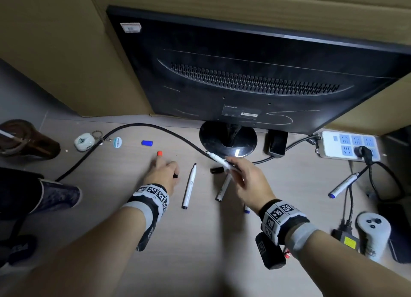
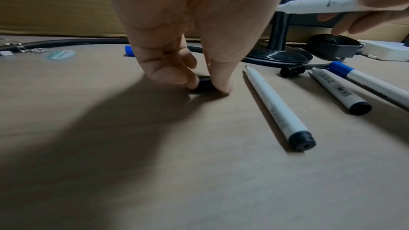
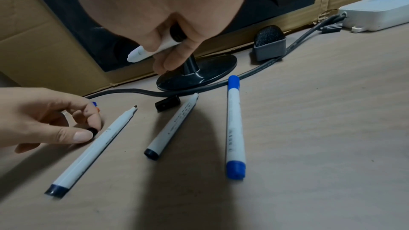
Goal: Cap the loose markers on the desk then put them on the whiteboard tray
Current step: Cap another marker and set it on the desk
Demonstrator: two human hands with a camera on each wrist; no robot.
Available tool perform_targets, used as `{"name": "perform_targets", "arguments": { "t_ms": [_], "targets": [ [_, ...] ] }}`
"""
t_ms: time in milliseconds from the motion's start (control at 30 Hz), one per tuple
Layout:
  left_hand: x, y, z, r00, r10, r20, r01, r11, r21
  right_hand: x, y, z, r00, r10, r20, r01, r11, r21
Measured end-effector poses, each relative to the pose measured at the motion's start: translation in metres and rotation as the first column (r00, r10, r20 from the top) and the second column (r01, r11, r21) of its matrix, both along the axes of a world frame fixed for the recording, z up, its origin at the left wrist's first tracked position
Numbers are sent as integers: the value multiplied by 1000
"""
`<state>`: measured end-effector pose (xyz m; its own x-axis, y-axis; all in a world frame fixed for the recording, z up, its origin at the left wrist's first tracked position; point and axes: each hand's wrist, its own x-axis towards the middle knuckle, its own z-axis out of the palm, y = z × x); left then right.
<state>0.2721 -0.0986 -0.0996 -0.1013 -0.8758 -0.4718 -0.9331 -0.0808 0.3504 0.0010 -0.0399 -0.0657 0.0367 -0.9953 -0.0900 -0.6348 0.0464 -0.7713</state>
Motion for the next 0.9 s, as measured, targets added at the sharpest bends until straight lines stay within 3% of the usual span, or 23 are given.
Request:
{"name": "perform_targets", "arguments": {
  "t_ms": [200,467,733,900],
  "targets": [
    [-5,9,18,993,-33,110,37,999,-33,-3,4,10,998,37,-57,-36,999,24],
    [-26,33,42,962,6,-273,22,995,99,-20,18,23,979,148,-139,-152,988,-19],
    [-50,59,65,948,-49,-313,59,998,24,-44,42,34,975,132,-181,-142,989,-39],
    [-61,73,70,934,-21,-356,44,997,59,-64,57,39,974,91,-208,-95,995,-7]
  ]
}}
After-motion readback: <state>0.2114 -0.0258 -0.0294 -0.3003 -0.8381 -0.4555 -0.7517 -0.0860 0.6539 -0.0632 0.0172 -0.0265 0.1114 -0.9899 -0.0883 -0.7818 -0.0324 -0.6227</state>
